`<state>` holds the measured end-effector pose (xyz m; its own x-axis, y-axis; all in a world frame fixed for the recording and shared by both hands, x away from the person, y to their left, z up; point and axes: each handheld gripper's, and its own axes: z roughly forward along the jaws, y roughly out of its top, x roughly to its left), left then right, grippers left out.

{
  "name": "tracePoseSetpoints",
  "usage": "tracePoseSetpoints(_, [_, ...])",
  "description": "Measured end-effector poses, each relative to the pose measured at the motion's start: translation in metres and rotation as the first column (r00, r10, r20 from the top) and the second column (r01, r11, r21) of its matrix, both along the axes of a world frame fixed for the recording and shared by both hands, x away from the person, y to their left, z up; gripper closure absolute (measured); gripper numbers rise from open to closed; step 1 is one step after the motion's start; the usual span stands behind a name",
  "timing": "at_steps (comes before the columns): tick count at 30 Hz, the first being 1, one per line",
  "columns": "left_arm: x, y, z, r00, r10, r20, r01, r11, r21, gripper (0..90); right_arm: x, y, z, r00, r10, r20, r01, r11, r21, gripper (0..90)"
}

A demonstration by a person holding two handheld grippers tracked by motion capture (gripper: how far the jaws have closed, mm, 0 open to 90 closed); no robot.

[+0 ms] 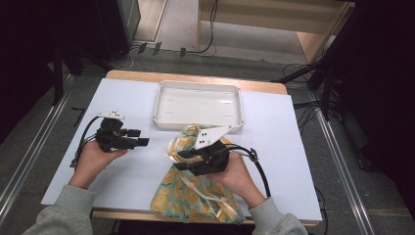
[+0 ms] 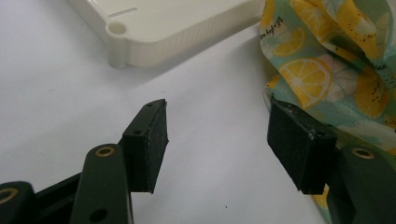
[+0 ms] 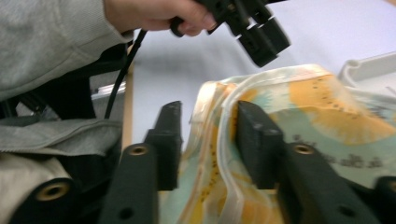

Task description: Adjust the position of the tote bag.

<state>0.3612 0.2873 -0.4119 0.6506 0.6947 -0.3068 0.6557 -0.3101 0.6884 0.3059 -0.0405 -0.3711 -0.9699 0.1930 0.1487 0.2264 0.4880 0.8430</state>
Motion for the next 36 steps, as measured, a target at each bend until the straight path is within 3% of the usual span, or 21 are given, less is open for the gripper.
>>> tracePoseSetpoints(4, [0.0, 0.0, 0.001, 1.0, 0.001, 0.003, -0.001, 1.0, -0.003, 38.5, -0.007, 0.0, 0.005, 0.9999, -0.006, 0.014, 0.007, 0.9998, -0.017, 47.1])
tracePoseSetpoints(11, [-0.002, -0.004, 0.007, 0.9998, -0.011, 0.019, 0.011, 0.9999, -0.012, 37.8, -0.009, -0.01, 0.021, 0.9979, -0.063, 0.017, 0.063, 0.9977, -0.023, 38.5])
tracePoseSetpoints(14, [-0.004, -0.007, 0.011, 0.9993, -0.024, 0.029, 0.025, 0.9995, -0.02, 37.6, -0.011, -0.017, 0.027, 0.9957, -0.083, 0.041, 0.084, 0.9962, -0.025, 38.2])
tracePoseSetpoints(16, [-0.005, -0.01, 0.014, 0.9988, -0.034, 0.036, 0.035, 0.9992, -0.017, 37.7, -0.009, -0.026, 0.031, 0.9939, -0.104, 0.037, 0.104, 0.9946, -0.002, 40.1])
tracePoseSetpoints(22, [-0.009, -0.019, 0.024, 0.9966, -0.07, 0.043, 0.072, 0.9968, -0.035, 37.7, -0.004, -0.043, 0.034, 0.9852, -0.163, 0.053, 0.164, 0.9865, -0.006, 41.5])
tracePoseSetpoints(26, [-0.013, -0.024, 0.03, 0.9947, -0.088, 0.053, 0.091, 0.9951, -0.041, 37.7, 0.0, -0.054, 0.035, 0.978, -0.199, 0.061, 0.2, 0.9798, -0.004, 47.2])
tracePoseSetpoints(36, [-0.02, -0.032, 0.041, 0.9913, -0.118, 0.058, 0.12, 0.9919, -0.041, 37.5, 0.007, -0.079, 0.027, 0.9588, -0.28, 0.046, 0.281, 0.9598, 0.0, 51.9])
